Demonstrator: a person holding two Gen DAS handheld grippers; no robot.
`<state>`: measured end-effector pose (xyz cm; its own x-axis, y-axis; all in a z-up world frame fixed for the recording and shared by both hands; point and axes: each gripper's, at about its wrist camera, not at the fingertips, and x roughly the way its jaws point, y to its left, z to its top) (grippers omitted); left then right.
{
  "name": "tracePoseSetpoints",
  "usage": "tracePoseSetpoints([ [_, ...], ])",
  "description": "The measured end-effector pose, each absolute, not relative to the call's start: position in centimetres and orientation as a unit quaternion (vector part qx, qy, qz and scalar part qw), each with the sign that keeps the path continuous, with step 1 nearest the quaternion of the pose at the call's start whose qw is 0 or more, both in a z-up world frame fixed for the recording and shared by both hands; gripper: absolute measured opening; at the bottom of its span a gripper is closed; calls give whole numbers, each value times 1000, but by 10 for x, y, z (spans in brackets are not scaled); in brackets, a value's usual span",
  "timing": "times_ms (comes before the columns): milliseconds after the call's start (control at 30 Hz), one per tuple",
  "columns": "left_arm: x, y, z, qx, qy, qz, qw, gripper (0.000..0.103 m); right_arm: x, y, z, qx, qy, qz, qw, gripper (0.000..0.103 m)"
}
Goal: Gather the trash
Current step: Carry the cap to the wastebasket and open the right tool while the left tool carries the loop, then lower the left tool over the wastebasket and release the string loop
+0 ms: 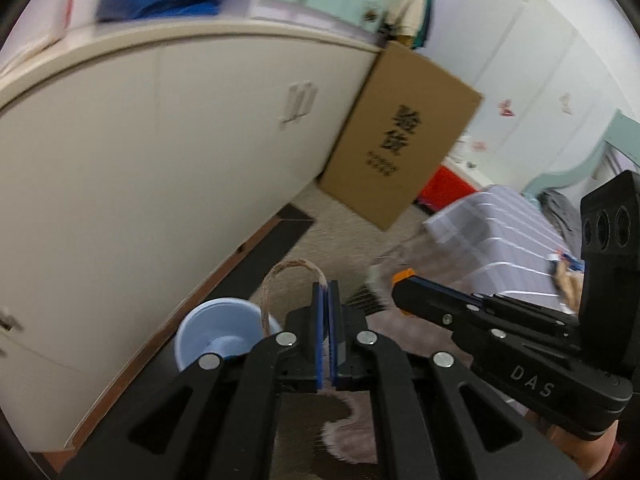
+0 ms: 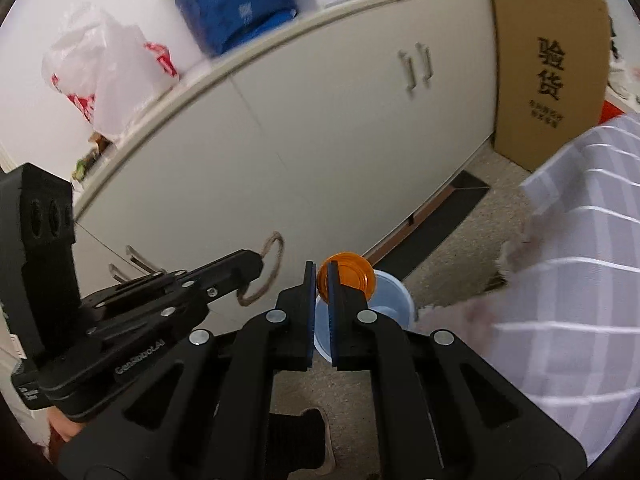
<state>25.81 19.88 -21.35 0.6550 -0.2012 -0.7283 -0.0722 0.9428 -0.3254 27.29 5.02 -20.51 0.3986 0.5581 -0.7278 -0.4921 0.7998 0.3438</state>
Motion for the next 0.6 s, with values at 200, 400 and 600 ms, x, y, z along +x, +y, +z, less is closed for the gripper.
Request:
tracePoseSetpoints([
  [200, 264, 238, -244, -164, 444, 5, 881, 2, 292, 89, -239, 24, 473, 315, 822, 7],
  [400, 268, 251, -262, -172, 462, 14, 870, 2, 298, 98, -256, 26, 490, 310, 814, 10],
  [600, 273, 245, -268, -168, 470, 12, 867, 2, 302, 93, -261, 39, 498, 297, 814, 16],
])
